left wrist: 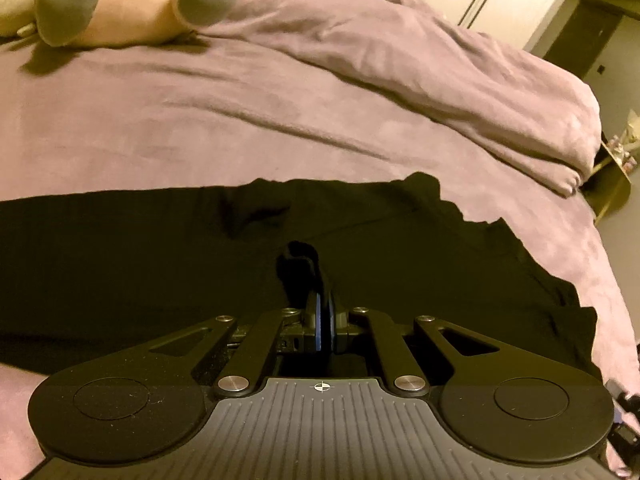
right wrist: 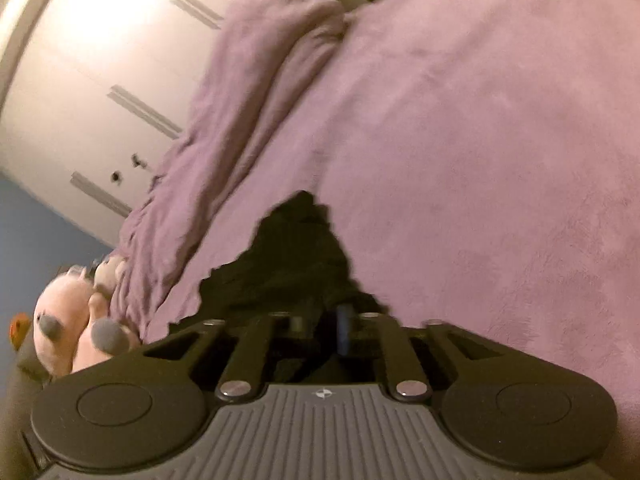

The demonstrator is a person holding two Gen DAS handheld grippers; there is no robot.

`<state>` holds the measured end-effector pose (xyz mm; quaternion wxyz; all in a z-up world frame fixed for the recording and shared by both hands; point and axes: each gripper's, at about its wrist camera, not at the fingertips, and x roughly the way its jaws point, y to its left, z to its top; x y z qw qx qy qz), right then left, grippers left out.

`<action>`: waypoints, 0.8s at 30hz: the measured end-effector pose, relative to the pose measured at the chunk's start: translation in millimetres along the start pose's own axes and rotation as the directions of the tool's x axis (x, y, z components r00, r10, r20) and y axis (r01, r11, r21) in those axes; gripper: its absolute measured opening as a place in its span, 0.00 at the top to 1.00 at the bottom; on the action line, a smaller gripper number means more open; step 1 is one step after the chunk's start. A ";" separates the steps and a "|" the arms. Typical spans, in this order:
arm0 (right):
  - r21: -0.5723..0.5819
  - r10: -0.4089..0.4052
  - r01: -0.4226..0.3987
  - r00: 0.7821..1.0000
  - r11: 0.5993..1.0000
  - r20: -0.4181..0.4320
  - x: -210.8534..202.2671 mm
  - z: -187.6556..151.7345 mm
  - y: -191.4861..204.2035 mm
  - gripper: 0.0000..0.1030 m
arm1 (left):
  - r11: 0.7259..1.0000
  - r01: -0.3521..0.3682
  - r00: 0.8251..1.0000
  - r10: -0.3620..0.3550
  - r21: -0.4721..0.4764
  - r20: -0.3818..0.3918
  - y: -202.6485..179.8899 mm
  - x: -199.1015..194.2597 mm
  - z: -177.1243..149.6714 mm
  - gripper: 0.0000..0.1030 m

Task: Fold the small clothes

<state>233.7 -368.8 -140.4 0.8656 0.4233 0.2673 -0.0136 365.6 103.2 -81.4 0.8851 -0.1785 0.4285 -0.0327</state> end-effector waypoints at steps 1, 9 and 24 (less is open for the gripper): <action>-0.027 0.010 -0.011 1.000 1.000 -0.004 1.7 -0.6 6.0 0.68 | 1.000 -0.002 1.000 0.002 0.004 0.002 -0.6 0.3 0.8 0.95; -0.130 -0.072 0.062 0.995 0.990 -0.076 27.8 -0.4 27.9 0.94 | 0.999 0.023 0.991 -0.029 0.045 0.127 -8.9 -14.6 23.1 0.95; -0.334 -0.134 0.113 0.990 0.936 -0.040 -2.0 -16.3 41.6 0.79 | 0.997 -0.070 0.997 0.070 0.023 -0.019 15.7 5.1 9.7 0.75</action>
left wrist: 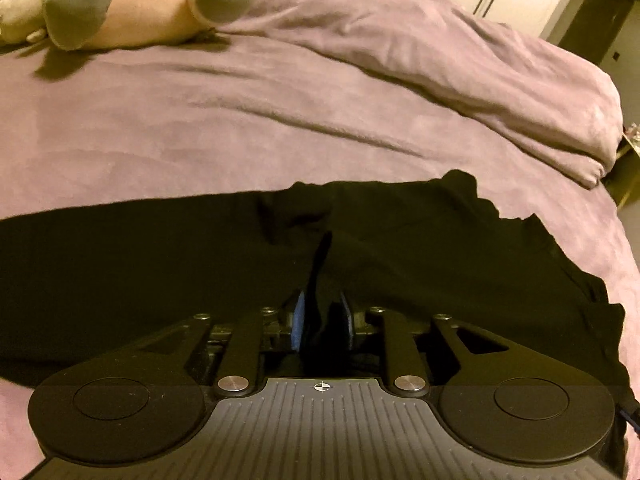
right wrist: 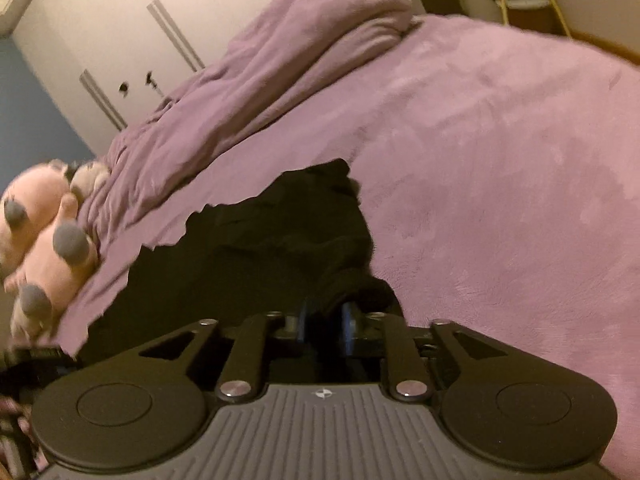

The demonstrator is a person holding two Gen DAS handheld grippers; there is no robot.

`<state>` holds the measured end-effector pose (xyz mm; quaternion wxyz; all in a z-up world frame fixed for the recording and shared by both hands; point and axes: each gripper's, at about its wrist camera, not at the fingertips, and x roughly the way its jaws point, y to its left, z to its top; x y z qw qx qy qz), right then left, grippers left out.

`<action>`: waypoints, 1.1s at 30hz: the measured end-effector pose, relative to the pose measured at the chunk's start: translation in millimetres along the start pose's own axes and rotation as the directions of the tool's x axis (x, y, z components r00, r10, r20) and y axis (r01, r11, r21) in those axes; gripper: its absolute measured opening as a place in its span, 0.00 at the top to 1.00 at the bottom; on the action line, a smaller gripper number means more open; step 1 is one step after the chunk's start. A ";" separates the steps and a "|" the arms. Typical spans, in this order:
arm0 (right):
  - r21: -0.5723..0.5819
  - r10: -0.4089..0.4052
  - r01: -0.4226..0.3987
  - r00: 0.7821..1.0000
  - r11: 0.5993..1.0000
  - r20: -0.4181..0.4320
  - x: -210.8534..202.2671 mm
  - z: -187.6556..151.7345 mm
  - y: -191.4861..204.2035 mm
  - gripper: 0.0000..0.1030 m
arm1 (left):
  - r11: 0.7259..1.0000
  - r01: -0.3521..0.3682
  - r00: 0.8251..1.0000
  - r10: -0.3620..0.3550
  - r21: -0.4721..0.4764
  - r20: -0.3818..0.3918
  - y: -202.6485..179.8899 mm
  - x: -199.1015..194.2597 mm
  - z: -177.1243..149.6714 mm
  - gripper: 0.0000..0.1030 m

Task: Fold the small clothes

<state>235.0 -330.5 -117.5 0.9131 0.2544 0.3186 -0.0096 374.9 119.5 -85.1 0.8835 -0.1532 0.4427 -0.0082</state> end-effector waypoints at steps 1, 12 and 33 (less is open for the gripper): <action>-0.037 -0.015 0.015 1.000 0.999 0.008 -6.9 -2.1 5.2 0.79 | 1.000 -0.003 1.000 0.003 0.010 0.003 -2.2 -2.3 -0.4 0.72; -0.397 -0.068 0.067 0.998 0.915 0.012 33.4 -23.3 84.4 0.79 | 0.993 -0.065 0.998 0.067 0.094 -0.013 -25.1 1.4 -14.8 0.59; -0.437 -0.143 0.133 0.990 0.889 0.009 10.9 -43.3 97.9 0.30 | 0.977 0.029 0.995 -0.007 -0.213 0.100 78.6 -79.2 -41.7 0.30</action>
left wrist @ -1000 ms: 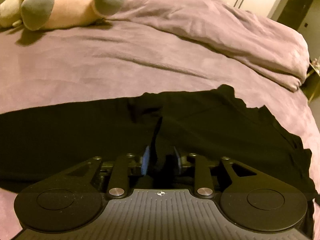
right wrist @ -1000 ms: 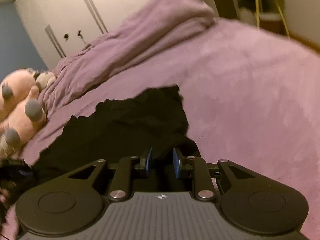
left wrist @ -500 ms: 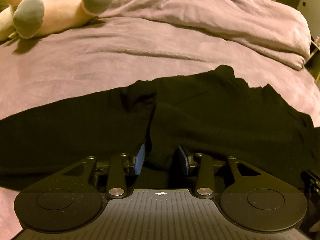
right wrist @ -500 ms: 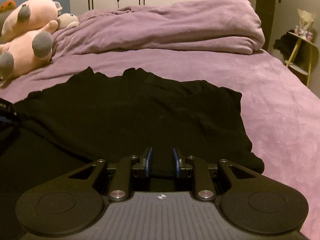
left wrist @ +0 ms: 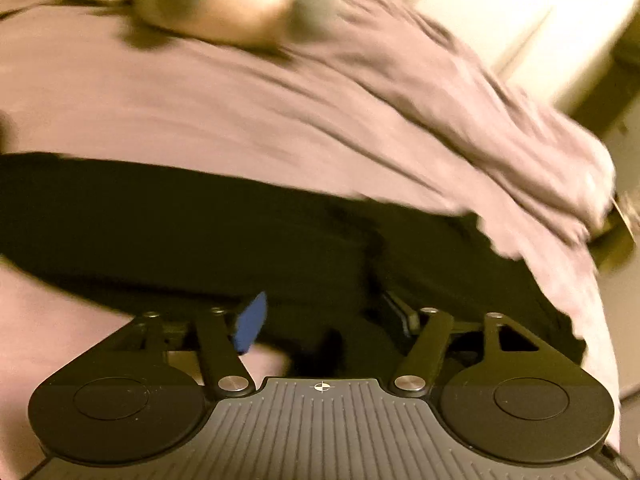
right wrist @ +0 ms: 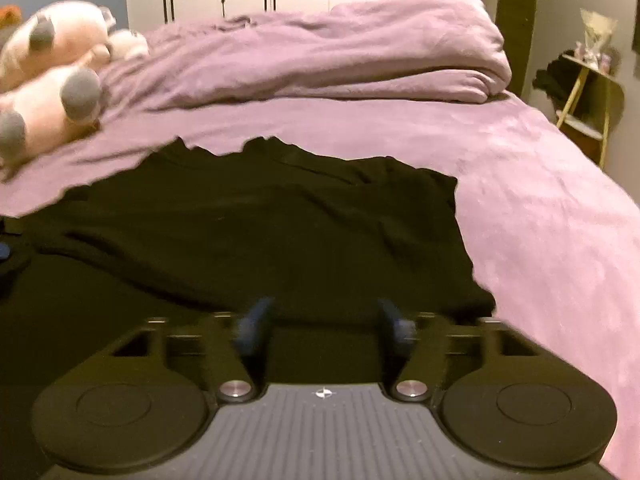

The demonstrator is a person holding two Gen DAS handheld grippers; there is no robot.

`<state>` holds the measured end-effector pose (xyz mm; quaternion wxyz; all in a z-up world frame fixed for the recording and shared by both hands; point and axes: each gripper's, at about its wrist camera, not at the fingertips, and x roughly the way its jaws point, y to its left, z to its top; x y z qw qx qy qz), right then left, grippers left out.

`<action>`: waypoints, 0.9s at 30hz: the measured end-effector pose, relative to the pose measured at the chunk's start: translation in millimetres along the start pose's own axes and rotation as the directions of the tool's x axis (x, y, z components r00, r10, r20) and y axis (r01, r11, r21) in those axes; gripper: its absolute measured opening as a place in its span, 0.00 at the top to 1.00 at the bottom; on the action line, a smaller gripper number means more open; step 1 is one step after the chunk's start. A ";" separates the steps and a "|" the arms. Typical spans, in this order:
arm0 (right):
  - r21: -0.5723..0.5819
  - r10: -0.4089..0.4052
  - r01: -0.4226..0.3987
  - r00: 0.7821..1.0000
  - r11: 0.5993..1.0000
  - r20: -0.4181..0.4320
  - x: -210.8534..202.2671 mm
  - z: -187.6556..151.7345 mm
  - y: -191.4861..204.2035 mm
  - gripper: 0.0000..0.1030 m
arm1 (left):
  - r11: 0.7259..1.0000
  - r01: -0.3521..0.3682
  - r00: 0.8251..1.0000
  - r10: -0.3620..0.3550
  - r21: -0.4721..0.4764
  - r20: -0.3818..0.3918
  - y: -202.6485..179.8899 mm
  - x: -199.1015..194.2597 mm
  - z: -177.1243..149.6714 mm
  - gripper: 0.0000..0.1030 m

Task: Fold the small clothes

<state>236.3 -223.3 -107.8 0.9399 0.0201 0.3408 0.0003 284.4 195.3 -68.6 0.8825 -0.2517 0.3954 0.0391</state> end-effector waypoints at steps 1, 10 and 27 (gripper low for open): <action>0.018 0.018 -0.018 1.000 1.000 0.002 -9.8 -6.1 -0.6 0.30 | 0.999 -0.043 0.999 0.043 -0.031 0.024 22.7 -13.1 1.1 0.29; 0.107 0.012 -0.007 0.999 0.994 -0.046 -48.1 -52.2 -2.8 0.29 | 0.878 -0.177 0.962 0.250 -0.444 0.111 196.9 -60.4 24.3 0.43; 0.131 -0.033 0.043 0.997 0.990 -0.075 -43.4 -44.8 6.1 0.28 | 0.807 0.011 0.948 0.180 -0.590 0.264 248.7 -65.8 52.2 0.95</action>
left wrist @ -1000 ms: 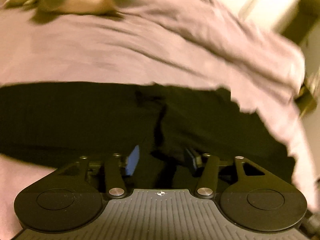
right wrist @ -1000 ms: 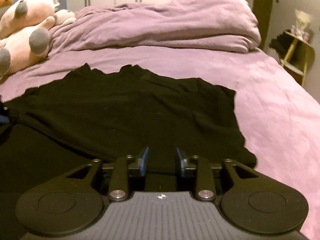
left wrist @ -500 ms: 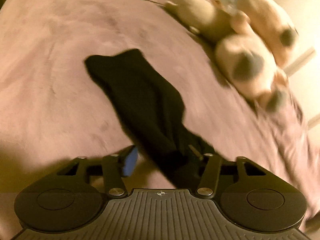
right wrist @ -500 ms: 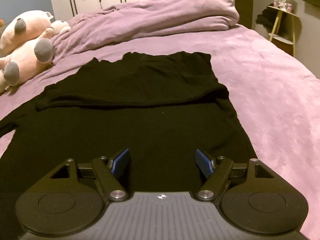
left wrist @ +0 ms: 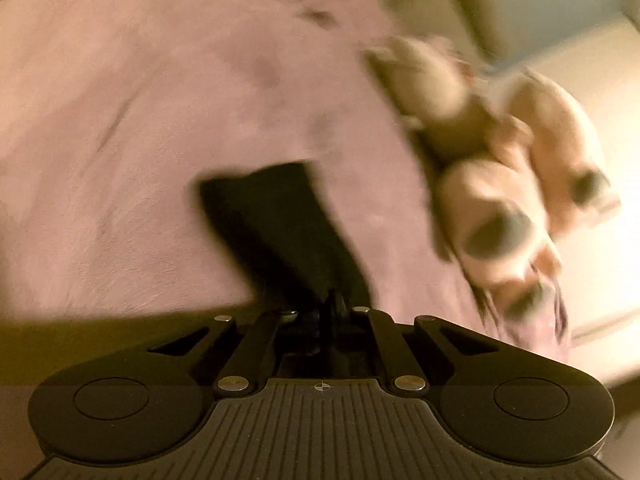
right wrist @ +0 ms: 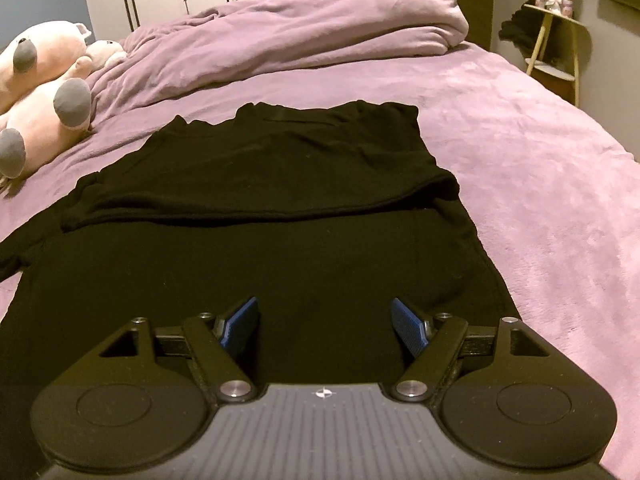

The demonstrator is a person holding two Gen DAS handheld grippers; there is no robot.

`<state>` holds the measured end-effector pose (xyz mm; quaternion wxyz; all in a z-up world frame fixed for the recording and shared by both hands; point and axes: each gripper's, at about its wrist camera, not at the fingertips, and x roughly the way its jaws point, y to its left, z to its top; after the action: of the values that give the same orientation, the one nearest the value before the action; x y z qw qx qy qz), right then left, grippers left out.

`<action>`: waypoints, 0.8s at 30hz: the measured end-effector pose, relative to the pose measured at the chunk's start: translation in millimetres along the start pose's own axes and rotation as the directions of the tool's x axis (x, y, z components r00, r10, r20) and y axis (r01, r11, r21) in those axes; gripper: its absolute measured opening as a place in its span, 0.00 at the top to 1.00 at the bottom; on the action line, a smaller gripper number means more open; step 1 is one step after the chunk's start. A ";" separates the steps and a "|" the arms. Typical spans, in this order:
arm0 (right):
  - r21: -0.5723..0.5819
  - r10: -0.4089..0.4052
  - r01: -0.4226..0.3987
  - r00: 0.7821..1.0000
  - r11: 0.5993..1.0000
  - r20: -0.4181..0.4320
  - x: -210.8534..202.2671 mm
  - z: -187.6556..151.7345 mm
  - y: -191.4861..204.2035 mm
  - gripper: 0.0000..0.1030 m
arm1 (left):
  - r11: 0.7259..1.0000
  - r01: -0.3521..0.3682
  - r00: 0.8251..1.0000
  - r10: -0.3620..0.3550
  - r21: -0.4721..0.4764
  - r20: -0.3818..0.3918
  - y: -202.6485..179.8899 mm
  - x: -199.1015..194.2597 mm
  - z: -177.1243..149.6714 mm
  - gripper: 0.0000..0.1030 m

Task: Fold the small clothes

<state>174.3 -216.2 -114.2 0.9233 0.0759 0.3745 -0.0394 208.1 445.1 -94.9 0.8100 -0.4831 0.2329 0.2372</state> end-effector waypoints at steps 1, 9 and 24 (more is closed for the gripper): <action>0.004 0.003 -0.003 1.000 1.000 0.002 -0.9 0.2 -0.9 0.28 | 0.997 0.009 1.000 -0.010 0.080 0.011 -14.7 -5.5 -3.1 0.95; 0.049 0.032 -0.033 0.999 0.998 0.023 -8.2 -0.5 -10.7 0.28 | 0.861 0.257 0.964 -0.260 0.439 -0.056 -149.9 -41.6 -57.0 0.95; 0.115 0.076 -0.080 0.996 0.990 0.042 -19.8 -2.3 -35.2 0.28 | 0.458 0.464 0.883 -0.173 0.759 -0.435 -264.8 -11.4 -346.7 0.94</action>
<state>153.9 -250.1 -105.8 0.9249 0.1436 0.3511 -0.0265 309.3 22.3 -57.2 0.9252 -0.0929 0.3407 -0.1392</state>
